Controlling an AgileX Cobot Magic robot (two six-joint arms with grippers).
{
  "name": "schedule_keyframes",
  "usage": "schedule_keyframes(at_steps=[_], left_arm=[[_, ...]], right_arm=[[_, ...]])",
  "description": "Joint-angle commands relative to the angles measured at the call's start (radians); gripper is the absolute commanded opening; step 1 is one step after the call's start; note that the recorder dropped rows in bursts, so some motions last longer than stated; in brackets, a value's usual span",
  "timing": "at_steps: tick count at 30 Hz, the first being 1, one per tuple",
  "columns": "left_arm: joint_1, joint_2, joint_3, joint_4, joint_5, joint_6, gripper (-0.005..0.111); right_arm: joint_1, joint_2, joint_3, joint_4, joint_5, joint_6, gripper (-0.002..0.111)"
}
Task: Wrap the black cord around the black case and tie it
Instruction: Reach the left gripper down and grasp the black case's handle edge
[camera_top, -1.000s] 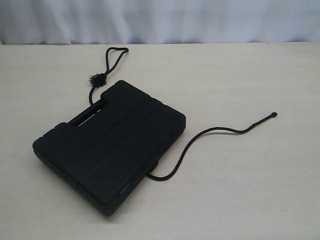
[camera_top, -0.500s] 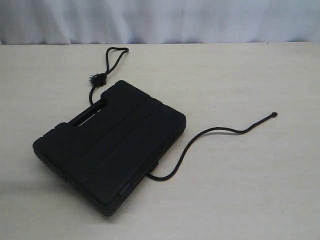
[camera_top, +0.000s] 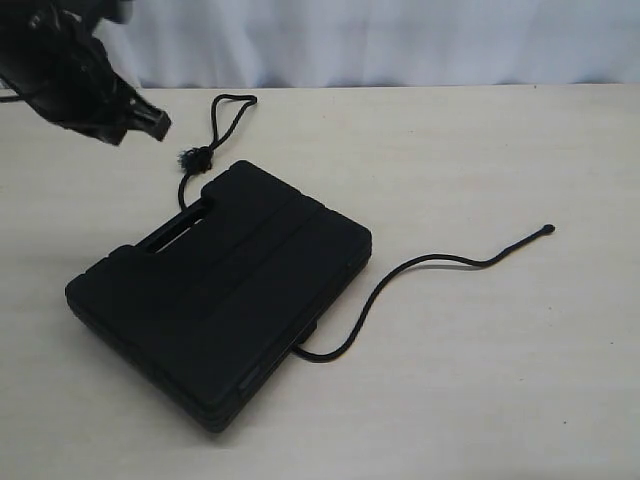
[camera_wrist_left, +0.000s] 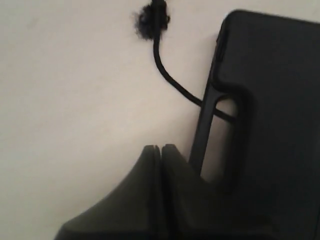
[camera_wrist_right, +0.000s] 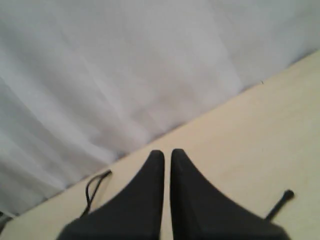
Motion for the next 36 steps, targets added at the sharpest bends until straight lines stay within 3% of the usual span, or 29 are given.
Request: schedule_keyframes(at_steps=[1,6,10,16,21,32,34,36], left_arm=[[-0.007,0.094,-0.012,-0.016,-0.002,0.058,0.009],[-0.007,0.157,-0.012,-0.016,-0.025,0.065,0.038],[-0.007,0.192,-0.012,-0.047,-0.071,0.065,0.049],[-0.007,0.247,-0.012,-0.077,-0.131,0.065,0.049],[-0.007,0.306,-0.012,-0.088,-0.115,0.085,0.049],[-0.007,0.362,-0.012,-0.135,-0.128,0.139,0.048],[-0.007,0.362,-0.012,-0.132,-0.128,0.139,0.041],[-0.007,0.362,-0.012,-0.137,-0.125,0.13,0.025]], right_arm=[[0.015,0.17,-0.115,-0.022,0.168,-0.035,0.004],[0.152,0.328,-0.213,-0.019,0.223,-0.166,0.004],[0.278,0.421,-0.26,-0.019,0.239,-0.252,0.006],[0.378,0.514,-0.279,-0.022,0.252,-0.276,0.033],[0.386,0.544,-0.279,-0.025,0.261,-0.281,0.05],[0.386,0.546,-0.279,-0.025,0.261,-0.295,0.051],[0.386,0.546,-0.279,-0.025,0.261,-0.295,0.051],[0.386,0.546,-0.279,-0.025,0.261,-0.295,0.051]])
